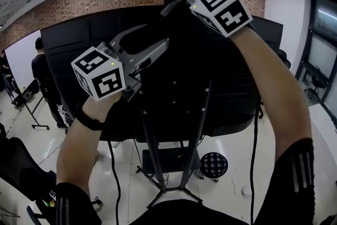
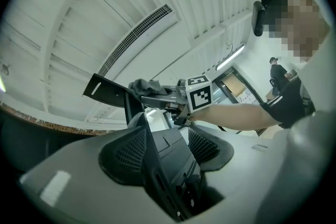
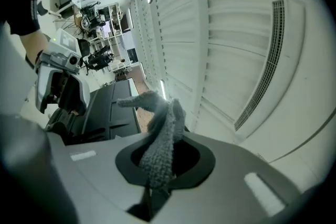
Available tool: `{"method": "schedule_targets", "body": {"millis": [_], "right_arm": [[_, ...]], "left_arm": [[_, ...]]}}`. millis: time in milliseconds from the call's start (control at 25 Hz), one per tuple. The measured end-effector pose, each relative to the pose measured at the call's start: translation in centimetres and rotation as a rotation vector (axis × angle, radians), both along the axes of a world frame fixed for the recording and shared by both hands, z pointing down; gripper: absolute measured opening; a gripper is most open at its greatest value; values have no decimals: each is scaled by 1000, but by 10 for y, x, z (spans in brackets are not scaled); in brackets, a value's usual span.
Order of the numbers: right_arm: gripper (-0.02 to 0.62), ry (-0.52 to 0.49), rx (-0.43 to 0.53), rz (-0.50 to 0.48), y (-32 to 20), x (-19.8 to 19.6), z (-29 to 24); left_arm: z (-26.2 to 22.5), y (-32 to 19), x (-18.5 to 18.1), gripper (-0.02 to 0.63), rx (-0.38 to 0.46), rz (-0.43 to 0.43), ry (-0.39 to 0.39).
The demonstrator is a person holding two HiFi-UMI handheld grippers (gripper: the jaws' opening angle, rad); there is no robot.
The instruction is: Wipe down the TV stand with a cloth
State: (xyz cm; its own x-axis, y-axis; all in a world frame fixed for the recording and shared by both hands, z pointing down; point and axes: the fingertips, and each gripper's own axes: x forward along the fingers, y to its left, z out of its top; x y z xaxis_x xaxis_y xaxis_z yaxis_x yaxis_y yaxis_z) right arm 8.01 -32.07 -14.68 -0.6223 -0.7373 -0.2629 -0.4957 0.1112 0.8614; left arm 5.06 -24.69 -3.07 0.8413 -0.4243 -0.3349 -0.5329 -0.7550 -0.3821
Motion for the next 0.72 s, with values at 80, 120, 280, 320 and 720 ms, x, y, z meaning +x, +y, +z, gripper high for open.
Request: {"method": "schedule_targets", "body": {"millis": [80,120,280,320,720], "right_arm": [[25,4,-6,26,-9,1,-10],[25,10,-12,34,-13,1,-13],[25,67,8,73,-15,-3,6],[25,96,19,87,-14,-5,17],[25,225,2,136,-22,-6,78]], "left_arm": [[-5,-3,3,275,-6,2,-4],[-8,-4,5,276,-9,4,-4],[4,1,5,276,-16,19,-10],[10,3,4,276,-14,24,-9],[33,5,15,276,-72,58,0]]}}
